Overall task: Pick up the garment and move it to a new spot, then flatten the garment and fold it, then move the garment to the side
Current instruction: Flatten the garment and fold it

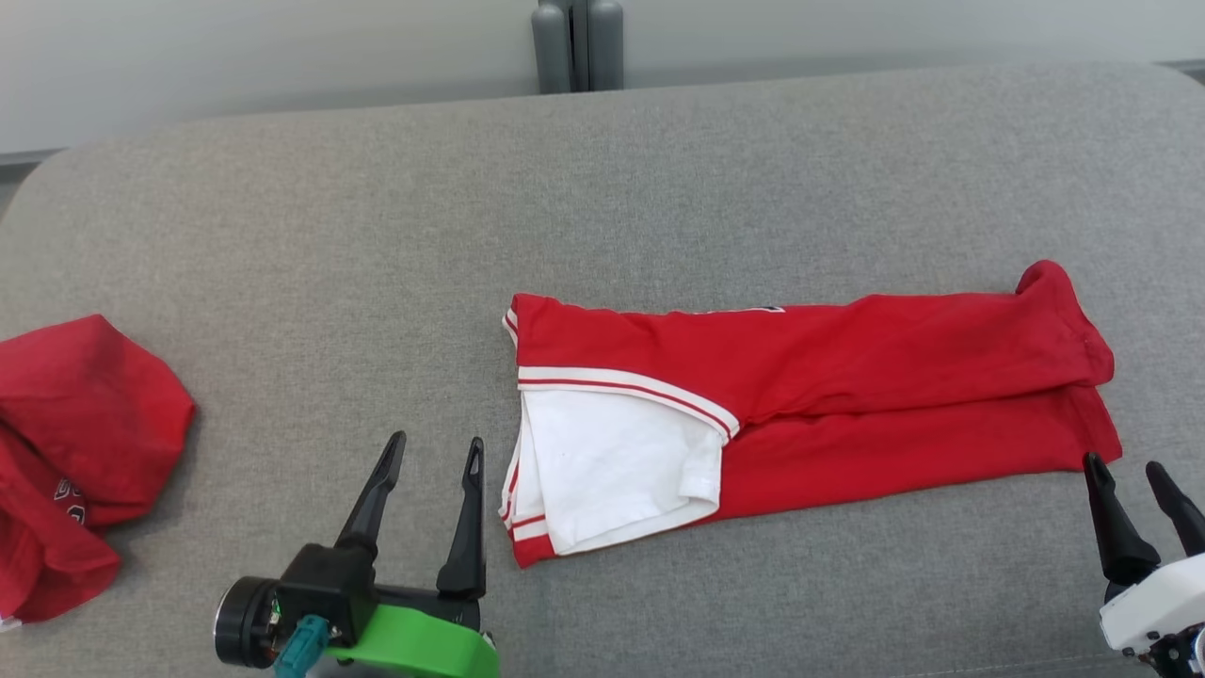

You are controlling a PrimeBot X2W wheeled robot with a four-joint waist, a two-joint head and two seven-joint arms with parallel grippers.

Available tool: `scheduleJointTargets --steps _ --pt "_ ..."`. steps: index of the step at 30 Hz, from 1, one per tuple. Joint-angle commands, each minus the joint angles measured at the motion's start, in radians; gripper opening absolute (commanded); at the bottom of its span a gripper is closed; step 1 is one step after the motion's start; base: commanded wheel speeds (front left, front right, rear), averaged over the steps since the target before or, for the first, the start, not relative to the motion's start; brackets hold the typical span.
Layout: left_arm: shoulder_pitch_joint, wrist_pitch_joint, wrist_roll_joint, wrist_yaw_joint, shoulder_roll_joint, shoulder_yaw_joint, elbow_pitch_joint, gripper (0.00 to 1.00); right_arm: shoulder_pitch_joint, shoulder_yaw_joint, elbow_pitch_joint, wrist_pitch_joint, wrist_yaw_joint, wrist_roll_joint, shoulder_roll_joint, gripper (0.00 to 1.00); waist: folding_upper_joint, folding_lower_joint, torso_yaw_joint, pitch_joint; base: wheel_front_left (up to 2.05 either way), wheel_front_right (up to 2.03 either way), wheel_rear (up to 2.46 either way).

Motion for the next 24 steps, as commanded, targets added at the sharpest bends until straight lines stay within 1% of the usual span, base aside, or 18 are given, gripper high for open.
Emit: scheduleJointTargets --steps 1,4,8,14,20,24 --pt "0.040 -0.002 0.039 -0.010 -0.015 0.024 0.002 1.00 0.015 0.006 0.019 -0.027 0.000 -0.003 0.002 1.00 0.0000 0.0001 0.015 -0.064 0.00 0.00 0.00" --pt "0.086 -0.002 0.110 -0.032 -0.053 0.079 -0.003 1.00 0.011 0.020 0.059 -0.071 0.000 -0.005 -0.004 1.00 0.0000 0.0001 0.028 -0.081 0.00 0.00 0.00" --pt "0.143 -0.002 0.186 -0.080 -0.106 0.141 -0.006 1.00 -0.009 0.017 0.121 -0.118 0.000 -0.012 -0.006 1.00 0.0000 0.0001 0.051 -0.095 0.00 0.00 0.00" --pt "0.201 -0.003 0.260 -0.155 -0.178 0.205 0.025 1.00 -0.024 -0.001 0.205 -0.141 0.000 -0.034 -0.001 1.00 0.0000 0.0001 0.092 -0.105 0.00 0.00 0.00" --pt "0.218 -0.003 0.322 -0.223 -0.235 0.239 0.053 1.00 -0.078 -0.031 0.274 -0.122 0.000 -0.037 -0.020 1.00 0.0000 0.0001 0.124 -0.085 0.00 0.00 0.00" --pt "0.207 -0.003 0.352 -0.256 -0.260 0.260 0.061 1.00 -0.160 -0.060 0.330 -0.059 0.000 -0.044 -0.040 1.00 0.0000 0.0001 0.132 -0.049 0.00 0.00 0.00"
